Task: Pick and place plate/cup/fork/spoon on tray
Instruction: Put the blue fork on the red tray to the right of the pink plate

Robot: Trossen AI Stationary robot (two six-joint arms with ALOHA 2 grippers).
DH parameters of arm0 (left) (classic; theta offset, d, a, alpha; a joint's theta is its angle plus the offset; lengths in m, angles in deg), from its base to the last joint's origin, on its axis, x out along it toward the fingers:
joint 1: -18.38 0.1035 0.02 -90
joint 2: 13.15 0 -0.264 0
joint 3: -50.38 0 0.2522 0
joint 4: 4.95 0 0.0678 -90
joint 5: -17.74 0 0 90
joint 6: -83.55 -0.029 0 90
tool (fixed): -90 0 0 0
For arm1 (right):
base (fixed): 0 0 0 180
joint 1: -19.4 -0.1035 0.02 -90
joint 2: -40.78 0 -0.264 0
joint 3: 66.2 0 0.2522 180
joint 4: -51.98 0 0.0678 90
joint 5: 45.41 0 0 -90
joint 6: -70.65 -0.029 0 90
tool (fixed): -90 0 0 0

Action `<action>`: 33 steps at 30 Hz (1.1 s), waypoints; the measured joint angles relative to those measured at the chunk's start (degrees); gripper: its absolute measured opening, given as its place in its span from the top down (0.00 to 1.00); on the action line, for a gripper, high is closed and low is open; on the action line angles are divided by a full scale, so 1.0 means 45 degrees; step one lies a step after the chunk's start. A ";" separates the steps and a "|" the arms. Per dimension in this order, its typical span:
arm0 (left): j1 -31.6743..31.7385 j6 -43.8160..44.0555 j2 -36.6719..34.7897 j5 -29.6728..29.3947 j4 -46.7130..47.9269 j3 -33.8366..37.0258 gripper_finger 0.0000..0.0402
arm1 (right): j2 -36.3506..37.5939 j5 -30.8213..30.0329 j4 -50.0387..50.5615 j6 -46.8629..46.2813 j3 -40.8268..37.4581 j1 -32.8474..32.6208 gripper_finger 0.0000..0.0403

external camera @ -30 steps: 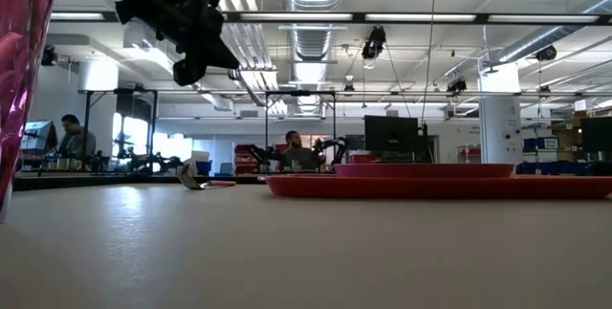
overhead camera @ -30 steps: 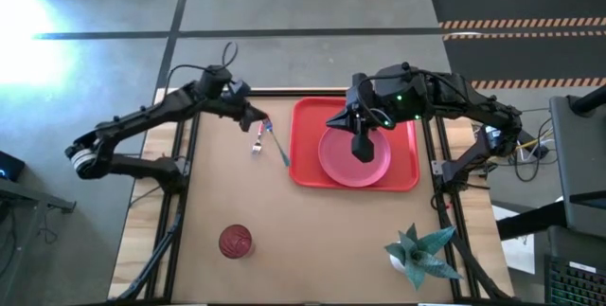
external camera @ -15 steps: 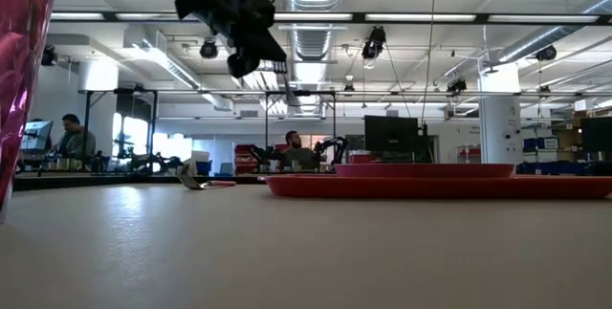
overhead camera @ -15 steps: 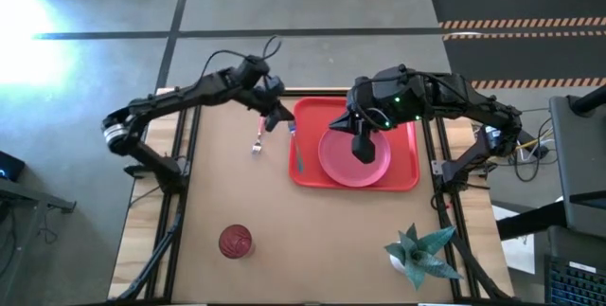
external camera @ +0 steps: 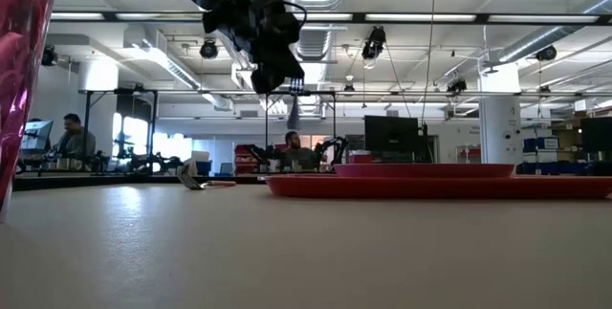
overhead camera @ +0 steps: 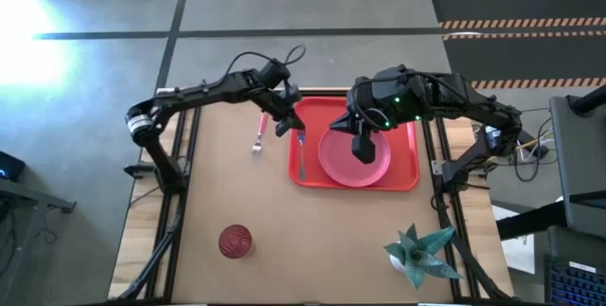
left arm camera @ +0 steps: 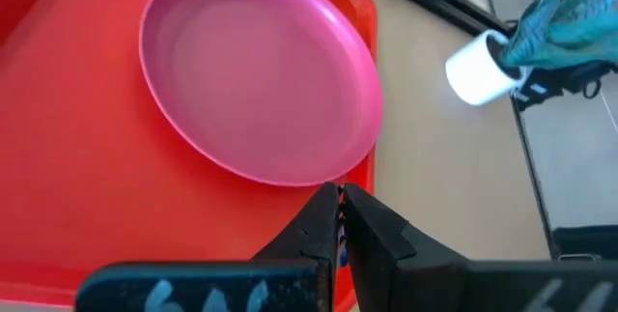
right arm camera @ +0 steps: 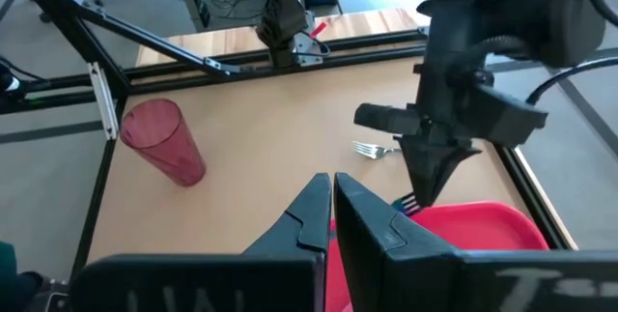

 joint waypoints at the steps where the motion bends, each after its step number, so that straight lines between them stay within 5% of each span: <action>1: 0.0000 -0.0002 0.0071 0.0012 -0.0026 0.0015 1.00 | 0.0000 0.0001 -0.0004 0.0001 0.0000 0.0000 0.98; 33: 0.0104 -0.0352 0.3113 0.0064 -0.1916 0.0030 1.00 | 0.0000 0.0001 0.0001 -0.0242 0.0000 0.0000 0.98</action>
